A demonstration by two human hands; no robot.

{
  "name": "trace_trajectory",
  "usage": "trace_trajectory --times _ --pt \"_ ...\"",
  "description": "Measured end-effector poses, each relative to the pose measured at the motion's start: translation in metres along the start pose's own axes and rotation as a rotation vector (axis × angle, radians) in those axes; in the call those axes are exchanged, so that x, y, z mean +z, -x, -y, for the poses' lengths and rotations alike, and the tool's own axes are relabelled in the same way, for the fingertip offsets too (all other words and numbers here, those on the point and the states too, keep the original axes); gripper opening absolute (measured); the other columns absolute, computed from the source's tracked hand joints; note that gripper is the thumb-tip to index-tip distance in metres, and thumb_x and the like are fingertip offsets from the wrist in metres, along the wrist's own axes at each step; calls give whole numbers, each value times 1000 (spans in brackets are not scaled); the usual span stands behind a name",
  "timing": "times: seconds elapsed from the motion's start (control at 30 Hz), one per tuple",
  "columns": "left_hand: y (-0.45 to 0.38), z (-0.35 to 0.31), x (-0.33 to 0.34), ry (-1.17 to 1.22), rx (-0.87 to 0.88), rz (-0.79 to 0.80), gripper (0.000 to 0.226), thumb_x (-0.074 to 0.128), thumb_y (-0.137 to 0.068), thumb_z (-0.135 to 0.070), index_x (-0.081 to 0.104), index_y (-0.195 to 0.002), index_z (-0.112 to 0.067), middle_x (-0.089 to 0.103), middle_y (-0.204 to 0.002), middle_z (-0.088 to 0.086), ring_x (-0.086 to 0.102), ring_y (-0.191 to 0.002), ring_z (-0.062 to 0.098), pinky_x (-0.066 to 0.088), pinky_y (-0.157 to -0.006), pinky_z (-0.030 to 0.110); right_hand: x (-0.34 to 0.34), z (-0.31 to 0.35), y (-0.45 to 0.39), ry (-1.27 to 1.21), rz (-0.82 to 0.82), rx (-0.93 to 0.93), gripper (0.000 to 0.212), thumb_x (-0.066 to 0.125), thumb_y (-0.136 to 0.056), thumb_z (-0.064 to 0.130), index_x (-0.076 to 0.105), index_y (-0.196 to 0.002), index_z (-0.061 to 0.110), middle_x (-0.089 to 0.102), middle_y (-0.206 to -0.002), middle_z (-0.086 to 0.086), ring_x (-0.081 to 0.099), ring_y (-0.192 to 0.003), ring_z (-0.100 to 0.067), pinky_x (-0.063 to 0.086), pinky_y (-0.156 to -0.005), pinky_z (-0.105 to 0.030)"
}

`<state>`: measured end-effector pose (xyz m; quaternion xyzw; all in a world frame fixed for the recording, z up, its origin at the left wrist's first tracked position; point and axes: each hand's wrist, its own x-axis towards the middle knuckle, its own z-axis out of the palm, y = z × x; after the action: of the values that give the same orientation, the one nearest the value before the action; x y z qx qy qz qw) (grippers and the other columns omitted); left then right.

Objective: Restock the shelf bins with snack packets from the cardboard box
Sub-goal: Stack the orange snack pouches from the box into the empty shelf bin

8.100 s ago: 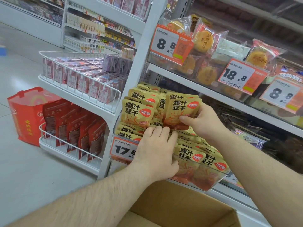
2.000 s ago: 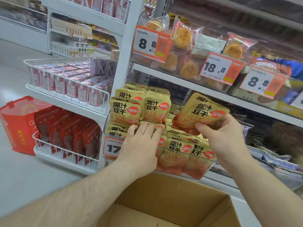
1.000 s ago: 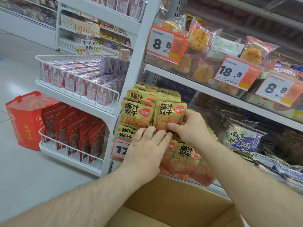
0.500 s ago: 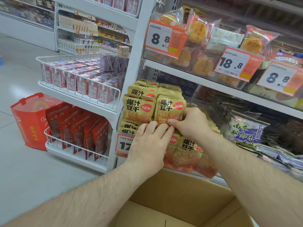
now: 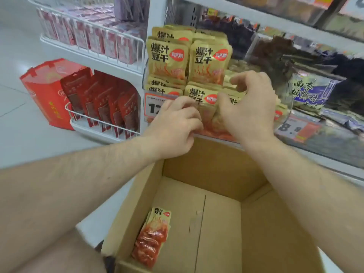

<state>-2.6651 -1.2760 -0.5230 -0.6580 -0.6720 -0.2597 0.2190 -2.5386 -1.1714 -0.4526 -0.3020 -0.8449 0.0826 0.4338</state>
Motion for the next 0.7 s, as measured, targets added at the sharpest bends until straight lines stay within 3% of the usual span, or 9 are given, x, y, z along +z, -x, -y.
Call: trace_trajectory --times 0.1,0.2,0.3,0.37,0.43,0.5,0.53,0.6,0.7 --pt "13 7 -3 -37 55 -30 27 58 -72 -11 75 -92 -14 68 -119 4 46 -125 32 37 -91 47 28 -16 75 -184 129 83 12 71 -79 15 63 -88 17 56 -86 6 47 -78 -4 34 -71 -10" --pt "19 10 -4 -1 88 -2 26 57 -73 -7 73 -93 -12 68 -115 7 52 -114 34 44 -85 48 81 -46 132 -232 496 510 8 66 -81 14 64 -86 21 62 -81 8 57 -77 -11 41 -67 -12" --pt "34 8 11 129 40 221 34 46 -77 -11 72 -99 -9 70 -102 7 60 -97 33 50 -85 45 144 -71 193 -60 972 748 14 64 -81 18 60 -92 25 62 -94 6 58 -88 -17 48 -74 -24" --pt "44 6 20 164 -59 406 35 49 -80 -11 71 -107 -12 69 -107 4 58 -105 29 49 -93 43 183 -78 231 -23 1150 819 16 66 -84 18 61 -100 17 63 -101 -1 61 -92 -19 48 -76 -25" --pt "52 7 27 181 -169 559 35 54 -87 -11 66 -119 -18 64 -121 -1 50 -119 22 39 -104 36 214 -79 262 30 1233 928 36 73 -82 28 63 -109 8 67 -107 -7 66 -99 -21 51 -75 -25" --pt "55 6 28 201 -234 661 37 54 -91 -14 61 -126 -22 59 -127 -4 46 -124 16 35 -107 31 233 -79 284 129 1268 1019 67 84 -59 54 64 -107 11 70 -106 -3 69 -98 -18 57 -80 -27" --pt "56 6 29 215 -262 702 37 54 -92 -15 60 -128 -23 59 -127 -5 47 -122 14 37 -106 31 239 -84 296 175 1310 1026 83 84 -47 64 63 -110 13 69 -107 -1 69 -99 -17 57 -81 -28" --pt "59 6 30 247 -329 781 37 54 -93 -15 60 -128 -24 60 -119 -8 53 -104 10 43 -94 26 250 -93 312 211 1352 1026 104 86 -44 68 53 -124 10 65 -120 -2 65 -110 -16 55 -88 -27" --pt "60 8 33 294 -470 791 36 54 -91 -14 60 -125 -25 66 -109 -12 50 -74 -1 41 -74 17 247 -104 316 164 1320 1105 86 91 -58 48 56 -124 5 68 -119 -5 66 -108 -17 54 -90 -27"
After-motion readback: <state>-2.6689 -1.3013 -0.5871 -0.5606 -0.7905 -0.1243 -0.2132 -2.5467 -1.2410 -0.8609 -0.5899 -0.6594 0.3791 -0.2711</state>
